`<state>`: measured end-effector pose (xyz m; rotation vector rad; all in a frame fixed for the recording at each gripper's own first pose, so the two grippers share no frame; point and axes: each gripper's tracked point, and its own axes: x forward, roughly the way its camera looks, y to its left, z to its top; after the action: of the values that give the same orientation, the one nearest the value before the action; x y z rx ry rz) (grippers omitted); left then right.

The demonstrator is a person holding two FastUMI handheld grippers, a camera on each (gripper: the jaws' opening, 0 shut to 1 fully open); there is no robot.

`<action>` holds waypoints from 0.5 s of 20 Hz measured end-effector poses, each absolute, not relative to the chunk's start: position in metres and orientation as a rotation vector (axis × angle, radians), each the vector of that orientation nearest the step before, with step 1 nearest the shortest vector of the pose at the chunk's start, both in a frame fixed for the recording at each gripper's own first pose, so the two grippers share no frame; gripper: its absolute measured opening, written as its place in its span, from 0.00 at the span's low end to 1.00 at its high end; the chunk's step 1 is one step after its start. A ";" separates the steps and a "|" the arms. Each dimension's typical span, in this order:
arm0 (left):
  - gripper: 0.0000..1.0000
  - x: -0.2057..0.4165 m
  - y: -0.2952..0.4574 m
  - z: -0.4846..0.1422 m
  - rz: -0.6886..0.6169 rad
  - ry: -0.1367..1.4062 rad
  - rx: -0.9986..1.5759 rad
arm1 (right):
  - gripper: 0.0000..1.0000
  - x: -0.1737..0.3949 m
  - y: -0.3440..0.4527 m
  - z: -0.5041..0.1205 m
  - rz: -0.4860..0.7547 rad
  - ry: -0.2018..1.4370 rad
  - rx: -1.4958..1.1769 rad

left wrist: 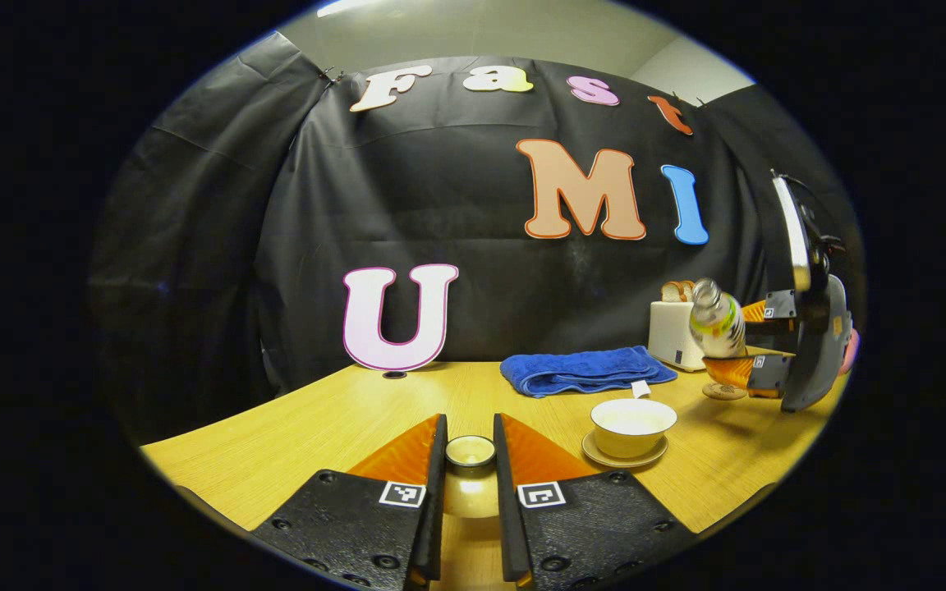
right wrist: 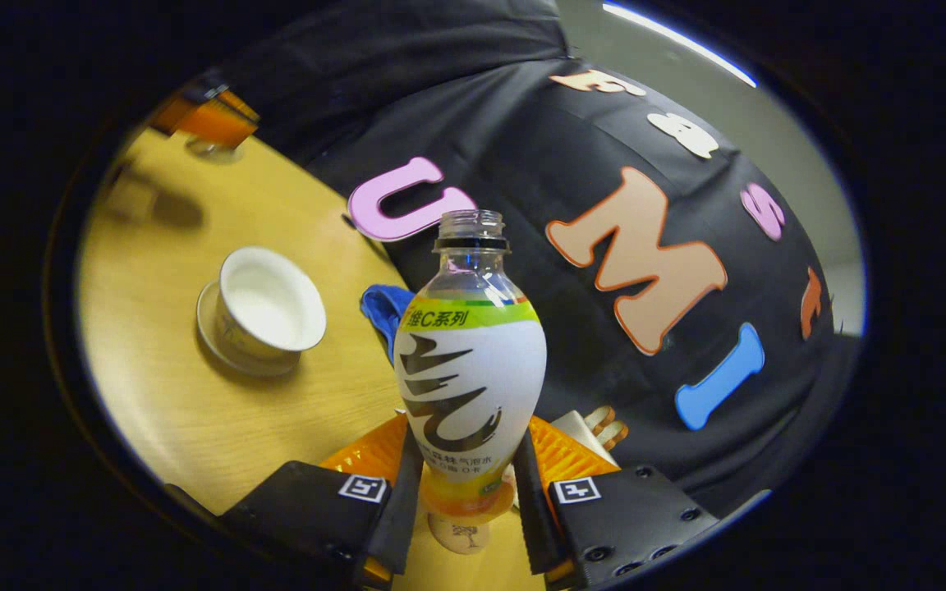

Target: Open the teacup lid with one hand, grasp the water bottle and pour water into the teacup with the other hand; after pouring, place the water bottle on the coaster and then close the teacup lid.

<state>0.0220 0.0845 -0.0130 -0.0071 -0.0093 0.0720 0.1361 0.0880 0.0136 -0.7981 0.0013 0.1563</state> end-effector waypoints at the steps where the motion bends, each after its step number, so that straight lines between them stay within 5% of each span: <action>1: 0.26 0.021 0.084 -0.012 0.072 -0.009 -0.007 | 0.56 0.138 0.083 0.021 0.149 -0.004 -0.723; 10: 0.26 0.022 0.084 -0.013 0.072 -0.010 -0.007 | 0.59 0.168 -0.002 0.019 0.027 0.060 -0.094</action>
<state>0.0222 0.0840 -0.0131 -0.0073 -0.0099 0.0718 0.1681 -0.0021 0.0190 -0.0941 0.0603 0.0266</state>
